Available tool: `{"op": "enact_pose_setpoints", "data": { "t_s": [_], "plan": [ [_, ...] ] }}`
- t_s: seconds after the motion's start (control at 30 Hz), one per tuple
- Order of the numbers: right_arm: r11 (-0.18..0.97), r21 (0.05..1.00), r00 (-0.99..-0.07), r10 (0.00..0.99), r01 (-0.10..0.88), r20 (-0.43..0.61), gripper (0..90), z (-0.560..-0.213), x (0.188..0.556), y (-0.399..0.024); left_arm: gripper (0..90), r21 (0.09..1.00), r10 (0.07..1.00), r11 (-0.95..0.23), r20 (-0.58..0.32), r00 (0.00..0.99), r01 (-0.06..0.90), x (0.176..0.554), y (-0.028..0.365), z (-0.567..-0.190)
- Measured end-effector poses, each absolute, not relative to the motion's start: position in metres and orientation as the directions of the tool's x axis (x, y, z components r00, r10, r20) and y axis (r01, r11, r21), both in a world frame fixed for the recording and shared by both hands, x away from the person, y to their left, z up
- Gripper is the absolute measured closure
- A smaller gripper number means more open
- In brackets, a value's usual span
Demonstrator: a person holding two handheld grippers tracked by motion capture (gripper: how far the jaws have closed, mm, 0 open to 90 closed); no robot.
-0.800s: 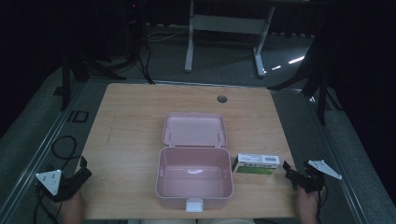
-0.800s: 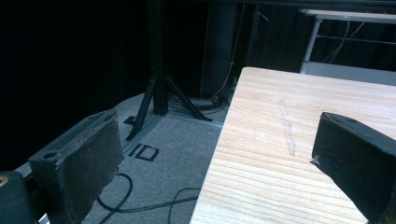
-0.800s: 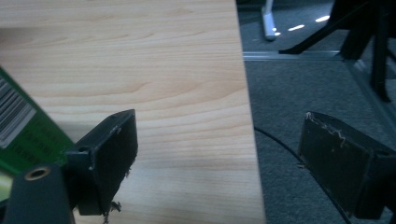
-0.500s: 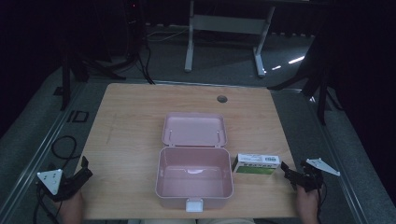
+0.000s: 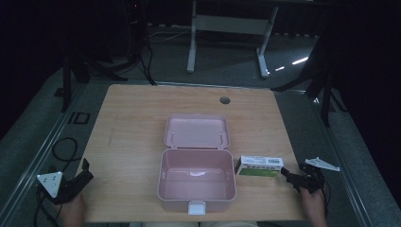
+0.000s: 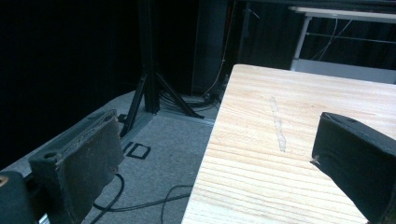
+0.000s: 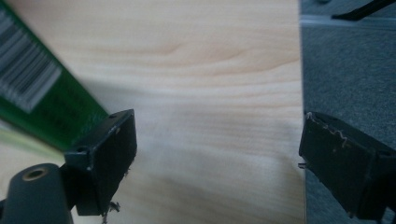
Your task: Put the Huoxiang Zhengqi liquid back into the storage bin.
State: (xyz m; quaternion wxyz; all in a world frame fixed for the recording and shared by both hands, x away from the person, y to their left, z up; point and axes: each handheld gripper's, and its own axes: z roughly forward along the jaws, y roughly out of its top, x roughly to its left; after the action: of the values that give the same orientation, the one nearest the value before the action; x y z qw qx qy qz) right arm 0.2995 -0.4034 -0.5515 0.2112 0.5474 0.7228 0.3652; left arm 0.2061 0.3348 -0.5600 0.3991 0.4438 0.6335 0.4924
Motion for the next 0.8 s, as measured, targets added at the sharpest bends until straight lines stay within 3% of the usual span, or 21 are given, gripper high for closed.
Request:
{"op": "enact_pose_setpoints", "data": {
  "t_s": [0.17, 0.37, 0.8],
  "plan": [
    [0.282, 0.652, -0.438, 0.895, 0.703, 0.085, 11.0, -0.544, 0.301, -0.404, 1.9, 0.978, 0.957, 0.111, -0.058, -0.283, 0.177, 0.207, 0.334, -0.560],
    [0.449, 0.544, -0.547, 0.837, 0.709, 0.022, 11.1, -0.530, 0.298, -0.400, 2.0, 0.978, 0.958, 0.104, -0.050, -0.281, 0.181, 0.207, 0.333, -0.560],
    [0.710, 0.377, -0.775, 0.631, 0.595, 0.036, 12.8, -0.510, 0.290, -0.381, 2.0, 0.978, 0.959, 0.103, -0.049, -0.280, 0.184, 0.207, 0.333, -0.560]
  ]
}}
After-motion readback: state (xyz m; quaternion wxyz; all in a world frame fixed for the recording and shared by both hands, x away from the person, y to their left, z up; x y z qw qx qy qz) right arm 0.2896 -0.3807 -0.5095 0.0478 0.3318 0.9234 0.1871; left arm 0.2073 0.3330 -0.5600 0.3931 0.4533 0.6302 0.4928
